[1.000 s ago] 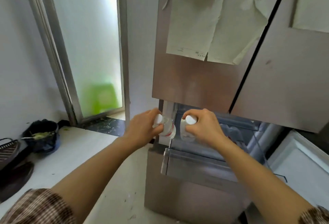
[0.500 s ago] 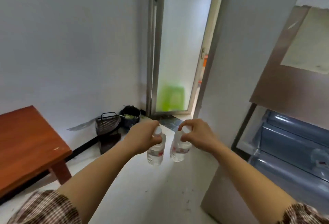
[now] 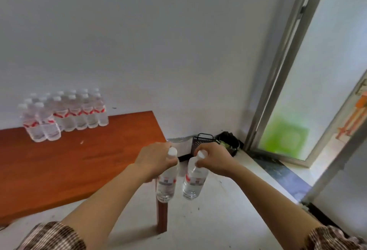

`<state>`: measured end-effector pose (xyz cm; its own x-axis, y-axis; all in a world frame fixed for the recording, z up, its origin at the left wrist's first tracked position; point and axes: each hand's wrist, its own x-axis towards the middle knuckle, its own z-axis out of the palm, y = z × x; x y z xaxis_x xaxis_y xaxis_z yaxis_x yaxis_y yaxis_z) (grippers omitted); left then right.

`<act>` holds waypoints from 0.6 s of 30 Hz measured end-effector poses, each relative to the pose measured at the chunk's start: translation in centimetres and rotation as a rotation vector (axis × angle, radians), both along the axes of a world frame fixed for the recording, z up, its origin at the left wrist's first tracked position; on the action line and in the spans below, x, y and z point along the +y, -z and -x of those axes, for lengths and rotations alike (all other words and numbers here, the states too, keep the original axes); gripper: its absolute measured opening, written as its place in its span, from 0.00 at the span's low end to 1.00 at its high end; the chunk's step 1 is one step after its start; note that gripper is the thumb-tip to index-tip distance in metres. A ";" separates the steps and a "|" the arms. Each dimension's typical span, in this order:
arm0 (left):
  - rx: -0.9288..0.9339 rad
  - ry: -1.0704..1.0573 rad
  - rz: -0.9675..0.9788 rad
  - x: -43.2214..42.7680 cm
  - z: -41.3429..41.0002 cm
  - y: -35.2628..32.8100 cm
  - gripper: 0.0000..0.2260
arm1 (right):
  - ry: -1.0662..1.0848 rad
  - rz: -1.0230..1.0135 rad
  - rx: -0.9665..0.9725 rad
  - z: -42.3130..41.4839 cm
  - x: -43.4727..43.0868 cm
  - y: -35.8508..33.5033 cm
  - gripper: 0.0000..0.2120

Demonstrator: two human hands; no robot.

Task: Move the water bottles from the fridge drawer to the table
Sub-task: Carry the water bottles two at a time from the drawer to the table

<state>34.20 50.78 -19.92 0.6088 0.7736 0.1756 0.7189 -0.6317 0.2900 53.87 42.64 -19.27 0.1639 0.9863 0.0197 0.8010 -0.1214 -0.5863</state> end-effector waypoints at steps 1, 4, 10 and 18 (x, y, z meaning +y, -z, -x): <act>-0.003 -0.025 0.007 1.6 1.3 0.1 0.10 | -0.040 0.006 -0.003 1.0 2.2 0.0 0.10; 0.018 -0.095 0.014 6.4 4.9 0.2 0.11 | -0.158 0.027 -0.037 3.7 9.1 0.0 0.11; 0.098 -0.217 0.033 15.7 10.7 0.3 0.13 | -0.316 0.030 -0.046 9.7 21.5 0.2 0.14; 0.039 -0.394 0.061 25.9 18.6 0.2 0.12 | -0.401 0.033 -0.023 18.2 34.6 0.1 0.14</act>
